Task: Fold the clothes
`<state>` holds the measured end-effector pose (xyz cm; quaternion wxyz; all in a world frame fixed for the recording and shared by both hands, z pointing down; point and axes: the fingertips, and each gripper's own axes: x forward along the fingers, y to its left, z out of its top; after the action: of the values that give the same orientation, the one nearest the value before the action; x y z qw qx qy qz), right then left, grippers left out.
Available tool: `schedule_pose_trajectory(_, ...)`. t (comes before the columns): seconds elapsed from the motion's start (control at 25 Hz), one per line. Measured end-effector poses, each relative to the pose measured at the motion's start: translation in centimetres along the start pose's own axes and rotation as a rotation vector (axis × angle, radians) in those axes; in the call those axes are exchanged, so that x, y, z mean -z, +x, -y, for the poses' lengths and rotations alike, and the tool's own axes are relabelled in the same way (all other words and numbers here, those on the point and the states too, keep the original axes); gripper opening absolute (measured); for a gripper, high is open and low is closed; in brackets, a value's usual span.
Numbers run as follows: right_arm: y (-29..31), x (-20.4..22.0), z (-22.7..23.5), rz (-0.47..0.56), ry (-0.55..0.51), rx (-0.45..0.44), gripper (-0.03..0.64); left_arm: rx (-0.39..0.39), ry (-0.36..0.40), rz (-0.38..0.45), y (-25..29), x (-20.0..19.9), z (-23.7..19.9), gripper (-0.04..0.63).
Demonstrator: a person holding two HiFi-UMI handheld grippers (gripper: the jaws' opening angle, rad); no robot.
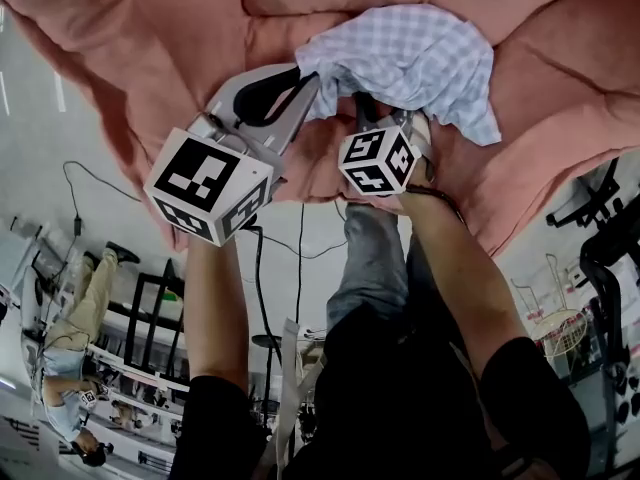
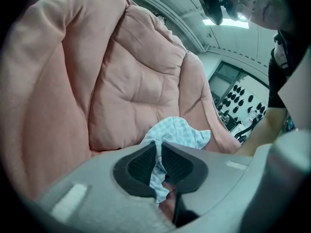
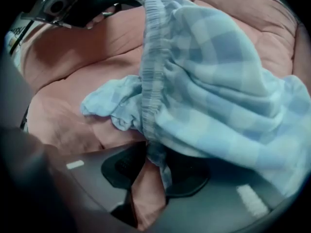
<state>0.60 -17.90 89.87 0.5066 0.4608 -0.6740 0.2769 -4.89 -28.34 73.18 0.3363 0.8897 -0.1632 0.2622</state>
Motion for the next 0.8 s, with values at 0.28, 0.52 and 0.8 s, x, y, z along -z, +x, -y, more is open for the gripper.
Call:
schedule_pose_trajectory(0.28,-3.3,1.8,-1.0,-0.021,0.011,-0.043,0.101,-0.014,-0.035,0.028,-0.9,0.7,0.2,0.044)
schedule_pose_trajectory(0.52,-7.3,2.5,-2.2,0.030,0.011,-0.104,0.098,-0.075,-0.033,0.014,-1.0,2.9,1.1,0.043)
schedule_pose_trajectory(0.8,-12.9,2.8,-3.1,0.124,-0.009,-0.178,0.091,-0.158,-0.061,-0.005,-2.6,6.8,4.2,0.038)
